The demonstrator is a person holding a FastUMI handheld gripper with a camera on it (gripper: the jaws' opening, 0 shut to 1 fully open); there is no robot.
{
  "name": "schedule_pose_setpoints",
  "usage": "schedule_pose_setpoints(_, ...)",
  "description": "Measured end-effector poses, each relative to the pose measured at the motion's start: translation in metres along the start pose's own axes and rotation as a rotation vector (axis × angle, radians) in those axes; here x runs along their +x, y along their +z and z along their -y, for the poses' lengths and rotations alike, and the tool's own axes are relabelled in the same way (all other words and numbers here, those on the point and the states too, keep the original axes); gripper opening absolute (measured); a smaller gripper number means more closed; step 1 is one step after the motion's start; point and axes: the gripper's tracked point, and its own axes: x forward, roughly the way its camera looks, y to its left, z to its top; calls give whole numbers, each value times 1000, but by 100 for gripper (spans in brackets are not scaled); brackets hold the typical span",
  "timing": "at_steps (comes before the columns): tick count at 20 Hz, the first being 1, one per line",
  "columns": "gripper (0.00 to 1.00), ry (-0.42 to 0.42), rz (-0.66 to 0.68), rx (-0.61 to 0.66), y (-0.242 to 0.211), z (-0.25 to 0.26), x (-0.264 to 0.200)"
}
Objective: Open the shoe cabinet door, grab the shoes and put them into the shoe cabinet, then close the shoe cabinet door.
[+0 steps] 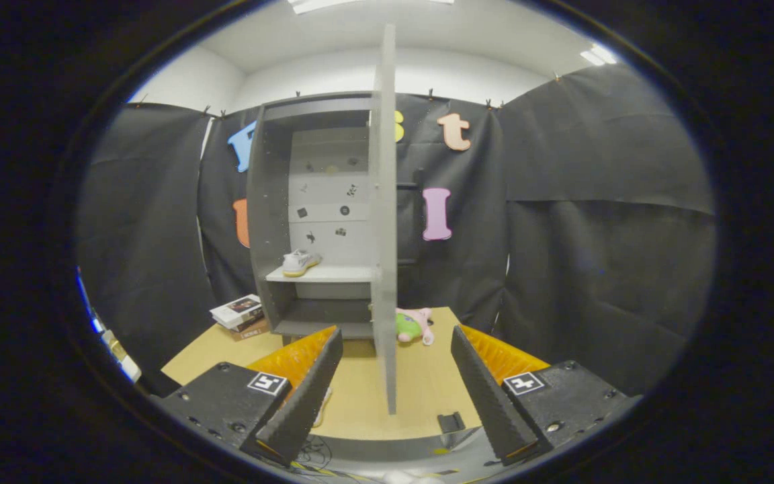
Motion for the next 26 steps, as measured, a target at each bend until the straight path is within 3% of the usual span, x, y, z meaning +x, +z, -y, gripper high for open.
schedule_pose_setpoints(7,100,124,-124,-46,-110,-119,45)
schedule_pose_setpoints(14,100,240,-200,-85,-208,-205,124)
schedule_pose_setpoints(18,100,258,-321,-36,-270,-220,170)
schedule_pose_setpoints(26,100,213,-494,-22,-341,-227,236)
